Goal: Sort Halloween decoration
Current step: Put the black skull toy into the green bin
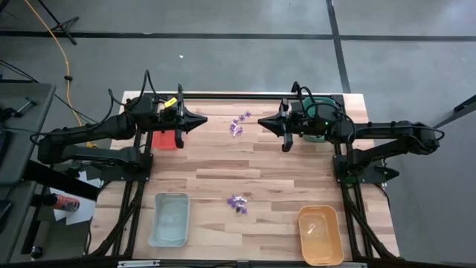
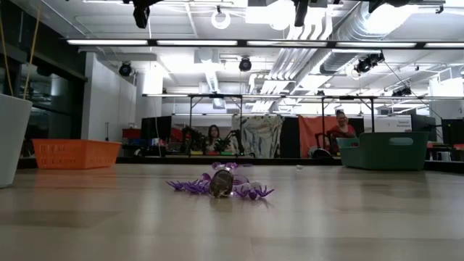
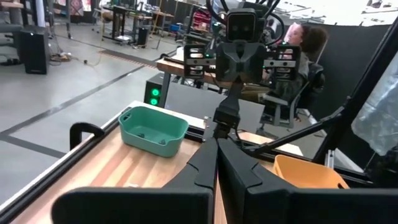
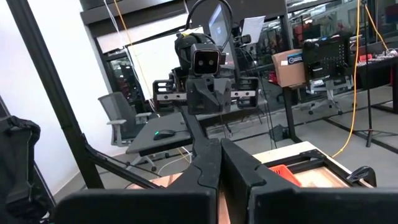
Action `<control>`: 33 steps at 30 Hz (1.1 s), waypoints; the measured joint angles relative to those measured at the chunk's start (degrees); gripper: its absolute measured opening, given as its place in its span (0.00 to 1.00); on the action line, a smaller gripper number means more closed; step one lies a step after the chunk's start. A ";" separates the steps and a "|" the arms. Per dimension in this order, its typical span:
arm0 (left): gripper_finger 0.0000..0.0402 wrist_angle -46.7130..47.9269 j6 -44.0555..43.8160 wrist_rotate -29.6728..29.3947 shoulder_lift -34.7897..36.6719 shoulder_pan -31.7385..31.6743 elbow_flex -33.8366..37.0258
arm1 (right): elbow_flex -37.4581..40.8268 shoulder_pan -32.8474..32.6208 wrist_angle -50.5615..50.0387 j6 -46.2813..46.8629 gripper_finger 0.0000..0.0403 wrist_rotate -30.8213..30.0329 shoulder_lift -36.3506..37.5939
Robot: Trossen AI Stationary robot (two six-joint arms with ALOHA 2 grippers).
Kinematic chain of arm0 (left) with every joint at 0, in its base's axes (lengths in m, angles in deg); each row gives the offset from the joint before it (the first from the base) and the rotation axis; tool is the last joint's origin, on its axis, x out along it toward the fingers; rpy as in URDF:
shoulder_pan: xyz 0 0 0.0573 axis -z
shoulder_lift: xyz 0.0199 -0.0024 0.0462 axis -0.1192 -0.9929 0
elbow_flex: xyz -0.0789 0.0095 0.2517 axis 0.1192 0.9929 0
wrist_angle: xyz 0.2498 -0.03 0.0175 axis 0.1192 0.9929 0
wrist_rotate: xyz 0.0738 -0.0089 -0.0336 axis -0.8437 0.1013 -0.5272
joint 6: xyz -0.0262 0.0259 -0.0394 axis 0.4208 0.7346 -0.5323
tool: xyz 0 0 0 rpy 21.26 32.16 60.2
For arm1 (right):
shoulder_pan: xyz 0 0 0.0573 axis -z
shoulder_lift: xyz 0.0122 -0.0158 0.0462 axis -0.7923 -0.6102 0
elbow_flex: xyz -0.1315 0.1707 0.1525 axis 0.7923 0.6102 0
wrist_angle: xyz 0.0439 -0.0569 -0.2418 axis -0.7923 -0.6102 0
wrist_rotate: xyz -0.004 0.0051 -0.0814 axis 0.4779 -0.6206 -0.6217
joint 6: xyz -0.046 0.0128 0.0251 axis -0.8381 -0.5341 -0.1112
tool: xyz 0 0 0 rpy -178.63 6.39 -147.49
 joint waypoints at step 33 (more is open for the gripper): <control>0.00 11.04 -0.53 -6.78 -0.02 -1.75 -0.02 | -43.32 -21.40 -67.27 -17.24 0.32 -0.22 -37.79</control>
